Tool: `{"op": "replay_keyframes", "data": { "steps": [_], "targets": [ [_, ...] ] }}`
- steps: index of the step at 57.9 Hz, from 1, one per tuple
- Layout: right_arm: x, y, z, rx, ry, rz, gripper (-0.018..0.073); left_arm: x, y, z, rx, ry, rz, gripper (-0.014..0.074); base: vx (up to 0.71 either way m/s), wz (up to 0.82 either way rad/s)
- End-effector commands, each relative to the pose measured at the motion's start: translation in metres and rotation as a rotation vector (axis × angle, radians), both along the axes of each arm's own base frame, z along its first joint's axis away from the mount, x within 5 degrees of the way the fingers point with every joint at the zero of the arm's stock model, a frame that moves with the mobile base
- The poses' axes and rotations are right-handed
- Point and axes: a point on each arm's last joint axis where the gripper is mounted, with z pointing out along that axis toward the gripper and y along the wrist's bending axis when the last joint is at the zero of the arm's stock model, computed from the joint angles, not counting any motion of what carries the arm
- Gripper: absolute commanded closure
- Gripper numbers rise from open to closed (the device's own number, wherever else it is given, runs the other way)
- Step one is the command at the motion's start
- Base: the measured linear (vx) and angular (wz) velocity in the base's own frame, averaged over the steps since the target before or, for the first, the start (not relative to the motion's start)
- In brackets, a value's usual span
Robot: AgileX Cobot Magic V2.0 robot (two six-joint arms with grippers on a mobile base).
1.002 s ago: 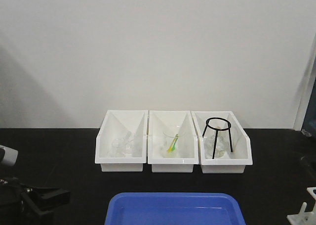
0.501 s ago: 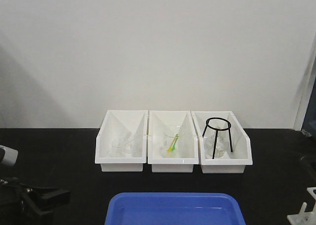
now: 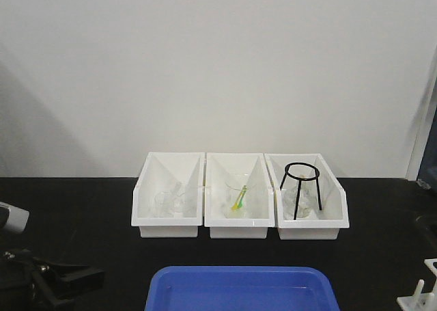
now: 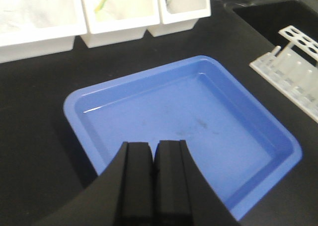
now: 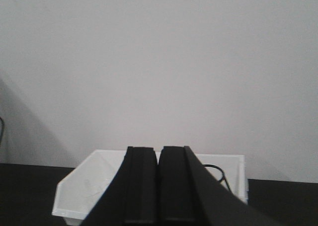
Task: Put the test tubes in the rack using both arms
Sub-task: 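Lower the tube into the rack hole and open the right gripper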
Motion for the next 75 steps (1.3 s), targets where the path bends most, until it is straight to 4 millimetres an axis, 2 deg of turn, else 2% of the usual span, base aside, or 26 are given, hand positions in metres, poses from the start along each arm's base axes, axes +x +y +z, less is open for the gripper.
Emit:
{"op": "replay_keyframes", "data": {
  "steps": [1,10,17,24,32,41,56,75],
  "targets": [
    [-0.017,0.02,0.018,-0.006,-0.031,0.073,0.0568,-0.004,-0.002,0.013,0.017,-0.045,-0.045,0.0614,0.0,0.0],
    [-0.038,0.052,0.011,-0.179,0.081,0.15,0.0568,-0.004,-0.002,0.013,0.016,-0.044,-0.046,0.0614,0.0,0.0],
    [-0.052,0.061,0.004,-0.33,0.152,0.132,0.0568,-0.005,-0.002,0.014,0.0,-0.032,-0.039,0.0614,0.0,0.0],
    [-0.059,0.057,-0.002,-0.39,0.237,0.039,0.0568,-0.006,-0.002,0.014,-0.022,-0.011,-0.026,0.0612,0.0,0.0],
    [-0.06,0.044,-0.007,-0.412,0.328,-0.111,0.0568,-0.005,-0.001,0.014,-0.031,-0.001,-0.01,0.0611,0.0,0.0],
    [-0.056,0.036,-0.006,-0.412,0.328,-0.195,0.0568,-0.001,0.003,0.014,-0.01,-0.017,0.048,0.0611,0.0,0.0],
    [-0.052,0.036,-0.004,-0.338,0.307,-0.2,0.0566,0.008,0.015,0.014,0.045,-0.061,0.197,0.0611,0.0,0.0],
    [-0.052,0.037,-0.004,-0.323,0.306,-0.193,0.0566,0.008,0.015,0.014,0.045,-0.062,0.198,0.0611,0.0,0.0]
  ]
}}
